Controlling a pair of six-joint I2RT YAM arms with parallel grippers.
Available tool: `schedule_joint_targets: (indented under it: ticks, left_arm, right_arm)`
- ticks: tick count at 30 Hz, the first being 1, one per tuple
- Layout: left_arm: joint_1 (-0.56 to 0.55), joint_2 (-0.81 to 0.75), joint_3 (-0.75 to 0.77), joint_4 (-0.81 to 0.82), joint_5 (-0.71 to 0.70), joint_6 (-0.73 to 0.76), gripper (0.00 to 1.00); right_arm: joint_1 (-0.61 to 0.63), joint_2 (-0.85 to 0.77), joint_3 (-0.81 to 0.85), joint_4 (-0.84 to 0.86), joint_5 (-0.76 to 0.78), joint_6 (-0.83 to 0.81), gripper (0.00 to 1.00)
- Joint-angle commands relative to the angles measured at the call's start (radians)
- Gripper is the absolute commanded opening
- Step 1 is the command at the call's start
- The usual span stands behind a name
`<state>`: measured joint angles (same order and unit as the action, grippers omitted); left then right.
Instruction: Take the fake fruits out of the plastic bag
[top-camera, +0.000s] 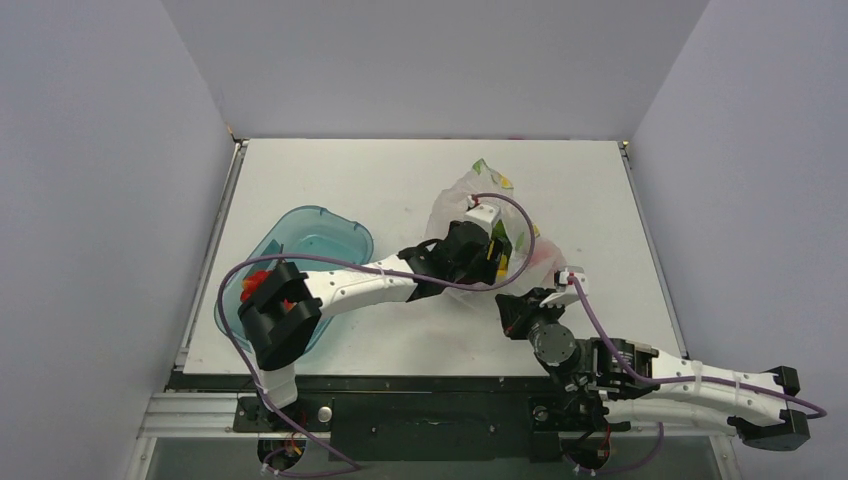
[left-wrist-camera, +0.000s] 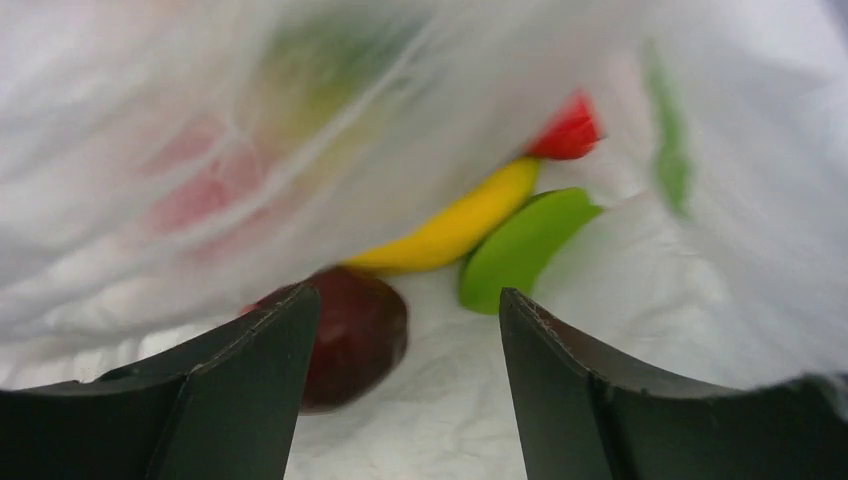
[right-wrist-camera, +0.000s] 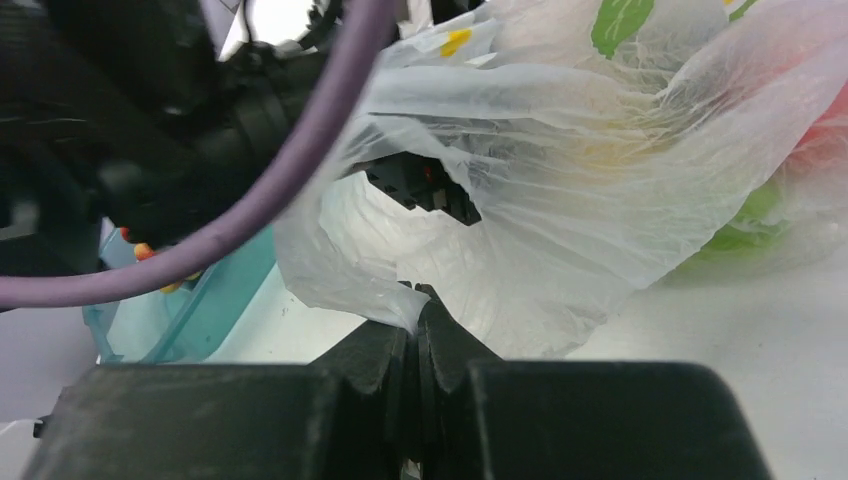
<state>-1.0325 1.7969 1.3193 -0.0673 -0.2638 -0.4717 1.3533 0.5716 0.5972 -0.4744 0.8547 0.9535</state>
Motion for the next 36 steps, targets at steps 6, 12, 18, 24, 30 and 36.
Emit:
schedule_joint_targets:
  ticks: [6, 12, 18, 24, 30, 36]
  left_arm:
    - [0.005, 0.030, -0.059, -0.048, -0.152, 0.108, 0.63]
    - [0.005, 0.013, -0.124, -0.052, -0.142, 0.090, 0.62]
    - [0.036, 0.018, -0.192, 0.021, 0.000, 0.021, 0.64]
    - [0.115, 0.037, -0.248, 0.146, 0.136, -0.069, 0.69]
    - [0.136, 0.036, -0.243, 0.206, 0.182, -0.098, 0.73]
    - [0.142, 0.066, -0.204, 0.203, 0.192, -0.107, 0.75]
  right_arm:
    - [0.040, -0.024, -0.055, -0.039, -0.028, -0.005, 0.00]
    - [0.063, 0.041, -0.072, -0.129, -0.071, 0.159, 0.00]
    - [0.068, 0.134, -0.129, -0.246, -0.138, 0.479, 0.00]
    - [0.053, 0.110, -0.148, -0.331, -0.108, 0.627, 0.00]
    - [0.056, 0.096, -0.108, -0.246, -0.089, 0.489, 0.00]
    - [0.055, 0.113, -0.090, -0.195, -0.076, 0.426, 0.00]
